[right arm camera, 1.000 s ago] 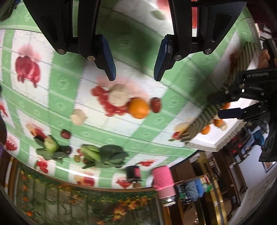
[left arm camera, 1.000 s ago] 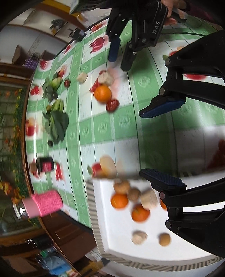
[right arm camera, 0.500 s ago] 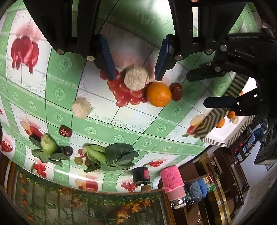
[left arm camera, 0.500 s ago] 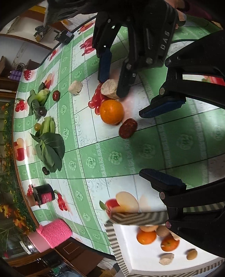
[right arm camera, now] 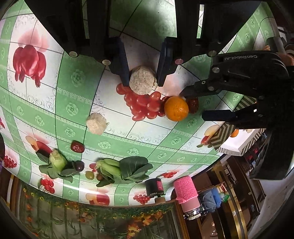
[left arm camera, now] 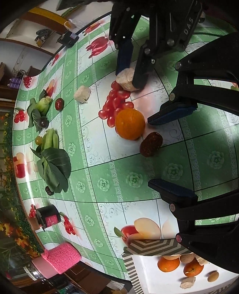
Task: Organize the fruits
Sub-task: 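Grasp a round beige cake with the right gripper while the left gripper grasps a red date, then carry the beige cake and the red date over the white tray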
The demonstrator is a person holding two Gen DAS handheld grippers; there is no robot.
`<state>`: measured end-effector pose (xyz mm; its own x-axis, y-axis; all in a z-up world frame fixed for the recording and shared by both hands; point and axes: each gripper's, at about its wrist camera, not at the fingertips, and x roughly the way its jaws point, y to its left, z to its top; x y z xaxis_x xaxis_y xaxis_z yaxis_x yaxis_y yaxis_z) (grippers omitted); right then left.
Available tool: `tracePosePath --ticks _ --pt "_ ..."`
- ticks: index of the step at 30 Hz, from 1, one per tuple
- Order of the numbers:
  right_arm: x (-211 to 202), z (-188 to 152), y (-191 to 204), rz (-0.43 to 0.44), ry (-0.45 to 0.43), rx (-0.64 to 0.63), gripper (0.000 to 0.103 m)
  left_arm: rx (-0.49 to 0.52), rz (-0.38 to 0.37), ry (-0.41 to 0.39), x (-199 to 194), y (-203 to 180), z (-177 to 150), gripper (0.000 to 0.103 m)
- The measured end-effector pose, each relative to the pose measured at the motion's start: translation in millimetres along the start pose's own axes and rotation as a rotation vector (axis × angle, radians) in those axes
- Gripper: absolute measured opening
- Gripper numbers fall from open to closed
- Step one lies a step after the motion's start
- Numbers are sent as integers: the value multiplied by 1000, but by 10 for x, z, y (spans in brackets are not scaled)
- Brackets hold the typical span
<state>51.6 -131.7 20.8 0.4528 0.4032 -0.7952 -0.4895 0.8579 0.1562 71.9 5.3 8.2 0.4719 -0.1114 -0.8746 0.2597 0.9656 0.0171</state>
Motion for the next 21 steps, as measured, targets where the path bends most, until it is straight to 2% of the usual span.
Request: tracePosePath --ticks 4,9,13,21 --pt "-136 -41 -28 1 -26 15 31 8 -18 -7 -3 -20 -19 56" --pt "-261 -135 -164 -1 -38 68 31 33 -33 -17 -31 -58 -34 33" --pt "-285 -217 -277 -4 -32 111 31 33 -35 -20 -41 -60 -43 23" --pt "-306 -275 -216 7 -28 106 31 1 -60 -12 -95 -8 -120 23"
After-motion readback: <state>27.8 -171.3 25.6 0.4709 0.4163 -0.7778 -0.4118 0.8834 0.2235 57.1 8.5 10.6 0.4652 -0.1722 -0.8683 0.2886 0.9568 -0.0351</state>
